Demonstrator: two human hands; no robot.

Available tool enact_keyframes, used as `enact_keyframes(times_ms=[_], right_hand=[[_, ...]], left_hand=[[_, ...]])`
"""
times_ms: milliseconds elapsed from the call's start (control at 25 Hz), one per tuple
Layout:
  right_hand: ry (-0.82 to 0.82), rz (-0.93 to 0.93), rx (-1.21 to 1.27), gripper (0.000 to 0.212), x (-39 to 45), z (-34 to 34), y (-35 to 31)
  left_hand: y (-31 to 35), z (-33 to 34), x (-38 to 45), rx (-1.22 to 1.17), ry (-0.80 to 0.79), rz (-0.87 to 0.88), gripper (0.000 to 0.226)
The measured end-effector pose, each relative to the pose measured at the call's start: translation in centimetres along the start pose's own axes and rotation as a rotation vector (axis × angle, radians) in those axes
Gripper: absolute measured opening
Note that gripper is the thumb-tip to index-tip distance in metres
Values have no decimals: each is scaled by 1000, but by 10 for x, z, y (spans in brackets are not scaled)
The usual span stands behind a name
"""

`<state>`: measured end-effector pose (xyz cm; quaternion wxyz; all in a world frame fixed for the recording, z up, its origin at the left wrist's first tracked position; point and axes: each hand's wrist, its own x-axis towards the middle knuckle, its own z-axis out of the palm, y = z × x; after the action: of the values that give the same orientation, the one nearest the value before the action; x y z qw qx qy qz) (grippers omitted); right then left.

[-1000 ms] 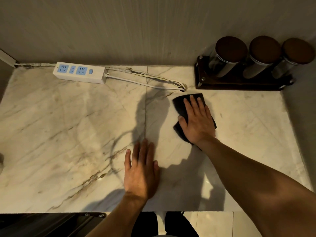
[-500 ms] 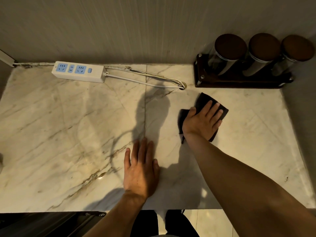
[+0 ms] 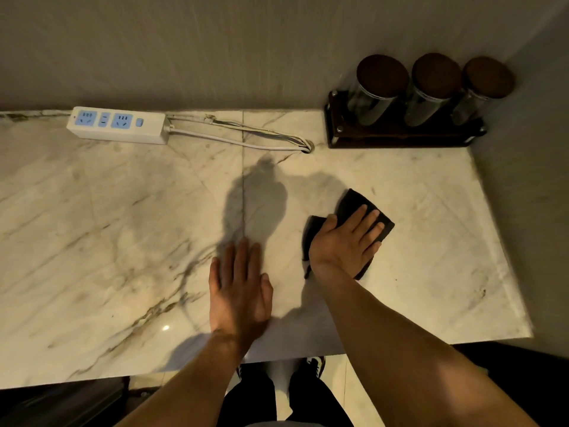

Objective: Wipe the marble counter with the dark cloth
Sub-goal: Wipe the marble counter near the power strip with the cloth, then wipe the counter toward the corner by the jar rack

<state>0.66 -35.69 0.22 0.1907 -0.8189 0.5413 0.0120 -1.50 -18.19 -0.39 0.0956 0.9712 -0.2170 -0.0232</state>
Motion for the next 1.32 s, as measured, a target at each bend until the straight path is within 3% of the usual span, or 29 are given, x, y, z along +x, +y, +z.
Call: enact_keyframes(times_ms=[480, 720, 960, 1320], right_hand=[[-4, 14, 11, 65, -62, -2, 49], [37, -122, 5, 66, -81, -1, 80], [69, -347, -93, 65, -83, -7, 115], [-74, -959, -273, 62, -33, -48, 181]], left_hand=[[1, 6, -3, 26, -41, -21, 59], [-1, 9, -1, -32, -38, -14, 57], [-3, 1, 0, -103, -31, 9, 57], [29, -3, 9, -97, 31, 106, 53]])
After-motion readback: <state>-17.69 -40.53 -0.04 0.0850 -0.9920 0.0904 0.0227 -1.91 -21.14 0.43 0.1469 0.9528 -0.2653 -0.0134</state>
